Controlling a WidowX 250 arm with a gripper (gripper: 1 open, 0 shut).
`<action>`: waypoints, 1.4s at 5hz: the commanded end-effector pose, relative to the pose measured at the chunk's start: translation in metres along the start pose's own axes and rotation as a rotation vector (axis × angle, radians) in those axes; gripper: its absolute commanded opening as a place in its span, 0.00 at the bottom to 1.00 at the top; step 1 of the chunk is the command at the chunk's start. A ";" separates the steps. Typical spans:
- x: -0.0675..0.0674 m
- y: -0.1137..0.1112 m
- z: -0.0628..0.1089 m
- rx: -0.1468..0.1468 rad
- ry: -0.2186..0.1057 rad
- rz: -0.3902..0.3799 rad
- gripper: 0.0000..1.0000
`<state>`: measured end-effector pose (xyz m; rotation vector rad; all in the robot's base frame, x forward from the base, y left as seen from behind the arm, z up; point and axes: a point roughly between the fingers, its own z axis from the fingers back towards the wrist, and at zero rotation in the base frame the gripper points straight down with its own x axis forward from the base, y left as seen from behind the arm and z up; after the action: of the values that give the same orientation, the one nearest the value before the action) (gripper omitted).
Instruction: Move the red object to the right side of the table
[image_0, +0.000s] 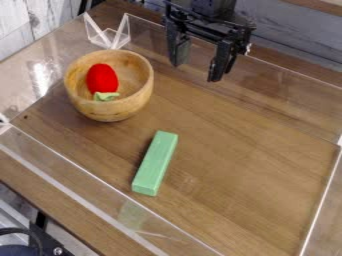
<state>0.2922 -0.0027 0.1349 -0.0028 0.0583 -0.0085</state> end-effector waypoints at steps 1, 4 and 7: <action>-0.003 0.008 -0.009 -0.002 0.027 -0.006 1.00; -0.012 0.051 -0.025 -0.031 0.020 0.145 1.00; -0.044 0.092 0.000 -0.070 -0.056 0.206 1.00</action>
<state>0.2473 0.0880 0.1260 -0.0794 0.0454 0.2058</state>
